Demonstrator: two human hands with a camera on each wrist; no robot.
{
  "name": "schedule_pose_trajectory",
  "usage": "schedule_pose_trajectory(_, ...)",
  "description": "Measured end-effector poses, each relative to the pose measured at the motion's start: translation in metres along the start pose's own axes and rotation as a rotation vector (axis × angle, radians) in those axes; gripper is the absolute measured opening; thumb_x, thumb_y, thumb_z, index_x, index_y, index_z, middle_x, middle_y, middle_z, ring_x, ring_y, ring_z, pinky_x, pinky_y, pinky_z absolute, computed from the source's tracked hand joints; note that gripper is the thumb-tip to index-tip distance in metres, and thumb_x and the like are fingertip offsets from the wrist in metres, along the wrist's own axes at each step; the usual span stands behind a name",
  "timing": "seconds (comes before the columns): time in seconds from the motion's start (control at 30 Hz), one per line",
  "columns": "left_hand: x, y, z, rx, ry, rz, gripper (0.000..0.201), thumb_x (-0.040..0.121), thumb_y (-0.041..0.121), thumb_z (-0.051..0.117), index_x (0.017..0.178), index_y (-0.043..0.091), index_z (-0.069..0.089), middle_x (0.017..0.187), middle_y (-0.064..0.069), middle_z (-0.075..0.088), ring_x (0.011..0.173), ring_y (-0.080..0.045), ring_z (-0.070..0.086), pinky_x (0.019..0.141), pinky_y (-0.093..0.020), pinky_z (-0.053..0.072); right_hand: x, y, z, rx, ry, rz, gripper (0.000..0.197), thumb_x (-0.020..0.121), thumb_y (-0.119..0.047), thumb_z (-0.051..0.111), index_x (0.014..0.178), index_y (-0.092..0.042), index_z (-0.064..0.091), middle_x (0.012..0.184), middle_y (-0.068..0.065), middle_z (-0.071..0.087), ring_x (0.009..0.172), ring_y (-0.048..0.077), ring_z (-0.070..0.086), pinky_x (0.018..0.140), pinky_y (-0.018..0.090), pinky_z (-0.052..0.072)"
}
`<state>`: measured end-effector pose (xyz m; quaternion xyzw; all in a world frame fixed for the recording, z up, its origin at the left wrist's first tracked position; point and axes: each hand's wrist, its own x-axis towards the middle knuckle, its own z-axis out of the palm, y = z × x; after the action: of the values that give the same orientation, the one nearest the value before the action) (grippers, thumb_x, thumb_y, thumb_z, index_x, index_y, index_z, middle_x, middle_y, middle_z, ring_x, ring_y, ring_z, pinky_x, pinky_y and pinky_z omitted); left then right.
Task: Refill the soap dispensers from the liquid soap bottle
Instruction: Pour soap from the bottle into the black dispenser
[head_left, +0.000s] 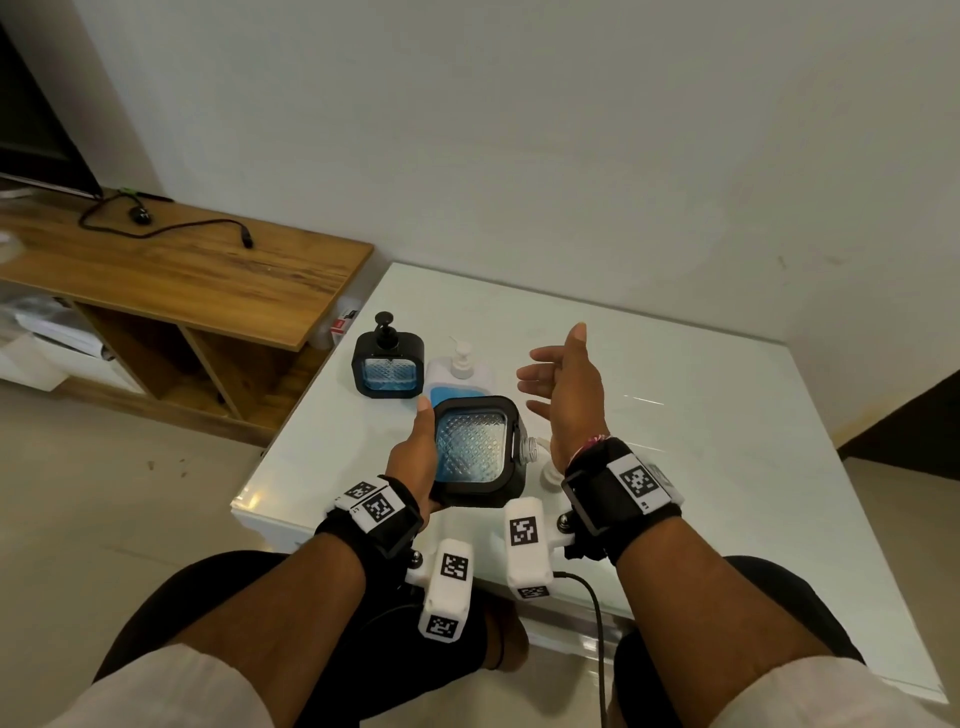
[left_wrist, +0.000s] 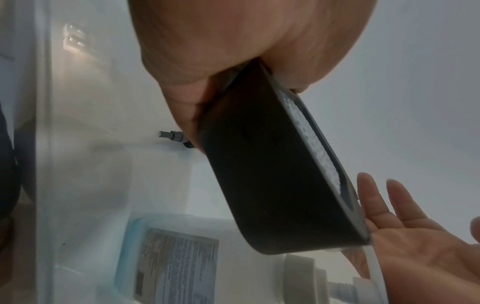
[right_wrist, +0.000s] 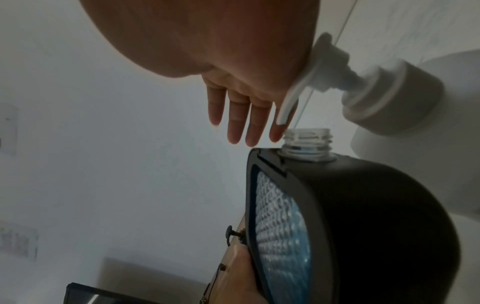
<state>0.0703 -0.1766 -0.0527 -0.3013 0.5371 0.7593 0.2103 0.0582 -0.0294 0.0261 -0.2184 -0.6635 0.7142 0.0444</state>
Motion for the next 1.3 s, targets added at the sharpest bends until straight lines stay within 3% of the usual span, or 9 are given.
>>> schedule_pose_trajectory(0.13, 0.000, 0.000, 0.000, -0.014, -0.013, -0.003, 0.072, 0.094, 0.073, 0.045, 0.133, 0.014, 0.061, 0.121, -0.016, 0.071, 0.105, -0.037, 0.070, 0.086, -0.054, 0.061, -0.001, 0.003, 0.003, 0.004, 0.004, -0.014, 0.061, 0.101, -0.057, 0.023, 0.105, -0.009, 0.061, 0.092, 0.010, 0.067, 0.088, 0.023, 0.063, 0.072, 0.032, 0.046)
schedule_pose_trajectory(0.5, 0.001, 0.003, -0.001, -0.039, -0.041, -0.025, 0.069, 0.097, 0.072, 0.043, 0.135, 0.017, 0.060, 0.124, -0.017, 0.069, 0.108, -0.039, 0.069, 0.091, -0.060, 0.058, 0.001, -0.001, 0.003, 0.070, 0.041, -0.108, 0.058, 0.101, -0.055, 0.024, 0.103, -0.011, 0.062, 0.093, 0.009, 0.068, 0.091, 0.021, 0.065, 0.084, 0.038, 0.051)
schedule_pose_trajectory(0.8, 0.003, 0.002, 0.002, -0.023, -0.029, -0.020, 0.073, 0.094, 0.075, 0.044, 0.136, 0.017, 0.059, 0.123, -0.017, 0.070, 0.107, -0.039, 0.069, 0.088, -0.059, 0.059, 0.004, 0.008, 0.004, 0.157, 0.057, -0.060, 0.057, 0.101, -0.057, 0.026, 0.099, -0.013, 0.062, 0.088, 0.008, 0.067, 0.090, 0.022, 0.064, 0.076, 0.035, 0.051)
schedule_pose_trajectory(0.97, 0.004, 0.003, 0.005, -0.016, -0.035, -0.041, 0.073, 0.094, 0.075, 0.043, 0.138, 0.018, 0.057, 0.126, -0.017, 0.068, 0.106, -0.038, 0.069, 0.079, -0.051, 0.063, 0.006, 0.011, 0.001, 0.174, 0.065, -0.049, 0.056, 0.101, -0.056, 0.027, 0.096, -0.013, 0.062, 0.085, 0.008, 0.067, 0.087, 0.022, 0.065, 0.078, 0.037, 0.053)
schedule_pose_trajectory(1.17, 0.002, 0.001, 0.007, -0.022, -0.034, -0.052, 0.073, 0.094, 0.075, 0.044, 0.137, 0.017, 0.058, 0.125, -0.016, 0.069, 0.106, -0.037, 0.069, 0.082, -0.052, 0.062, 0.005, 0.021, 0.006, 0.034, 0.053, -0.127, 0.052, 0.102, -0.051, 0.031, 0.093, -0.011, 0.063, 0.082, 0.007, 0.066, 0.083, 0.020, 0.064, 0.082, 0.040, 0.053)
schedule_pose_trajectory(1.3, 0.002, 0.000, 0.007, -0.042, -0.049, -0.046, 0.071, 0.093, 0.074, 0.046, 0.134, 0.017, 0.059, 0.123, -0.016, 0.070, 0.105, -0.037, 0.070, 0.085, -0.055, 0.061, 0.007, 0.015, 0.002, 0.103, 0.042, -0.073, 0.055, 0.100, -0.056, 0.029, 0.097, -0.012, 0.063, 0.085, 0.007, 0.067, 0.088, 0.020, 0.065, 0.081, 0.038, 0.051)
